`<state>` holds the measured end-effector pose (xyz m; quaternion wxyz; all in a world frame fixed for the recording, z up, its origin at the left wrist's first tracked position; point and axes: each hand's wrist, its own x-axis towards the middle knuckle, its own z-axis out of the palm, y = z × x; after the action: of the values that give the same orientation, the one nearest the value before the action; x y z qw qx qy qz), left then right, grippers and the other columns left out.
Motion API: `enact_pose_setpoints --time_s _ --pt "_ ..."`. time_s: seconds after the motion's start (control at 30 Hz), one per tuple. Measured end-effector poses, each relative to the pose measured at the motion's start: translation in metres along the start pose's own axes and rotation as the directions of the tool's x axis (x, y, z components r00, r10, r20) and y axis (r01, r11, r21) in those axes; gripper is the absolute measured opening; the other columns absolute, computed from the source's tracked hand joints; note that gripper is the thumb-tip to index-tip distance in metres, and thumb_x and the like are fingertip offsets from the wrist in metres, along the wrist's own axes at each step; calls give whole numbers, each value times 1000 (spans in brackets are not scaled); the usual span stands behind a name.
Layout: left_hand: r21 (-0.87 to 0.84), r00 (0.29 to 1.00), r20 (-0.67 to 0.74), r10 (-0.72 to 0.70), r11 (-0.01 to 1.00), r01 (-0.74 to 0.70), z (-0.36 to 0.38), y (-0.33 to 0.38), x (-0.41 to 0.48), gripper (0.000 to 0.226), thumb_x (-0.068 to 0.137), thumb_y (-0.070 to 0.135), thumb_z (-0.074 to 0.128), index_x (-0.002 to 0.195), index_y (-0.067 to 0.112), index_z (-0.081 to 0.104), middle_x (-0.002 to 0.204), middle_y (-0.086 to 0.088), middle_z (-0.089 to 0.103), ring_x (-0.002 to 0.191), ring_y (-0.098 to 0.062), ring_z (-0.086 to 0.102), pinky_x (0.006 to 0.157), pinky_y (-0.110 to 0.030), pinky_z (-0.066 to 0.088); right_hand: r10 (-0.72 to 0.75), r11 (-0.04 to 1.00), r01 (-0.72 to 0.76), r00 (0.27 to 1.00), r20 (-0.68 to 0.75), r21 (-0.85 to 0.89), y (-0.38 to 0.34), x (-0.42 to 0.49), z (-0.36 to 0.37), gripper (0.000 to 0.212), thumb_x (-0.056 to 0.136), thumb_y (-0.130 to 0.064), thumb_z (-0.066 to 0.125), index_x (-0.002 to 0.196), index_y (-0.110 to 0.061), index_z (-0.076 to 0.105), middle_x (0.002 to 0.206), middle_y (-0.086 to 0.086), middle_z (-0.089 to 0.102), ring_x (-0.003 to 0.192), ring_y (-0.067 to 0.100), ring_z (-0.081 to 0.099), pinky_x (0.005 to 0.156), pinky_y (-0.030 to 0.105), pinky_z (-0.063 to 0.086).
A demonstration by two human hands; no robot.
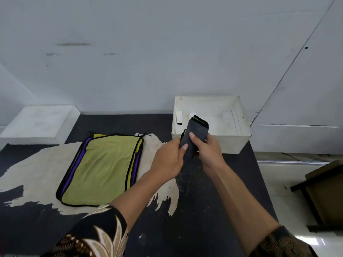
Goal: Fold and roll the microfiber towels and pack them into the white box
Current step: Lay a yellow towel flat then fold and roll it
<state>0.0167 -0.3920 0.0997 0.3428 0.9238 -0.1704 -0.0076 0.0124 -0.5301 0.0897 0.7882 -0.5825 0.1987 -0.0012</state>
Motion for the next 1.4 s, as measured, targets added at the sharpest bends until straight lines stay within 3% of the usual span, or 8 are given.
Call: enact_pose_setpoints --time_s 0.23,0.47,0.63,0.73,0.87,1.1,1.3,1.4 --pt "6 977 176 -117 993 118 -4 46 56 19 90 25 51 73 18 49 72 0 57 69 -20 57 55 -31 40 -100 976 87 993 -56 -199 -46 49 -32 17 90 -11 68 106 -14 64 100 5 73 93 21 71 83 43 59" --pt "-100 958 266 -111 985 142 6 81 134 14 94 26 56 92 14 61 86 1 65 79 -16 61 60 -25 44 -191 964 173 979 -75 -200 -109 113 -63 20 90 -17 69 110 -12 65 104 6 73 94 21 71 70 33 57" --pt "-108 909 350 -225 955 278 31 73 164 13 91 17 54 94 6 62 93 -9 65 87 -25 61 72 -33 48 -183 883 122 979 -93 -454 -109 161 -88 17 86 -16 69 100 -16 60 94 2 67 94 25 67 76 44 58" --pt "-91 883 390 -262 943 320 48 65 178 8 87 11 52 85 8 59 87 -8 62 82 -24 58 66 -31 45 -239 743 129 968 -81 -657 -105 183 -97 21 81 -22 72 99 -20 62 95 -1 65 92 22 64 79 41 56" --pt "-94 853 427 -299 924 370 75 59 195 21 96 22 52 98 4 62 97 -12 67 88 -27 66 77 -38 58 -315 334 87 949 -24 -938 -106 205 -105 31 85 -35 69 111 -20 61 104 1 64 96 25 59 72 31 42" --pt "-168 725 597 -343 830 531 115 51 214 14 101 12 46 107 4 56 110 -19 67 93 -30 71 76 -32 60 -167 -197 44 983 78 -979 -99 235 -105 32 88 -15 62 118 -7 55 105 14 62 94 32 61 65 34 44" --pt "-245 680 663 -315 766 594 136 56 226 41 99 1 48 139 4 40 119 -17 59 101 -31 65 78 -33 58 -185 -347 77 971 149 -935 -88 244 -106 25 90 -1 52 115 -3 54 109 17 57 96 34 60 66 34 40" --pt "-199 676 686 -268 825 529 144 52 232 59 95 3 52 147 16 27 127 -14 57 110 -30 62 84 -36 58 -292 -389 78 934 204 -918 -73 238 -105 27 94 -4 46 120 0 48 116 20 49 100 35 57 74 37 47"
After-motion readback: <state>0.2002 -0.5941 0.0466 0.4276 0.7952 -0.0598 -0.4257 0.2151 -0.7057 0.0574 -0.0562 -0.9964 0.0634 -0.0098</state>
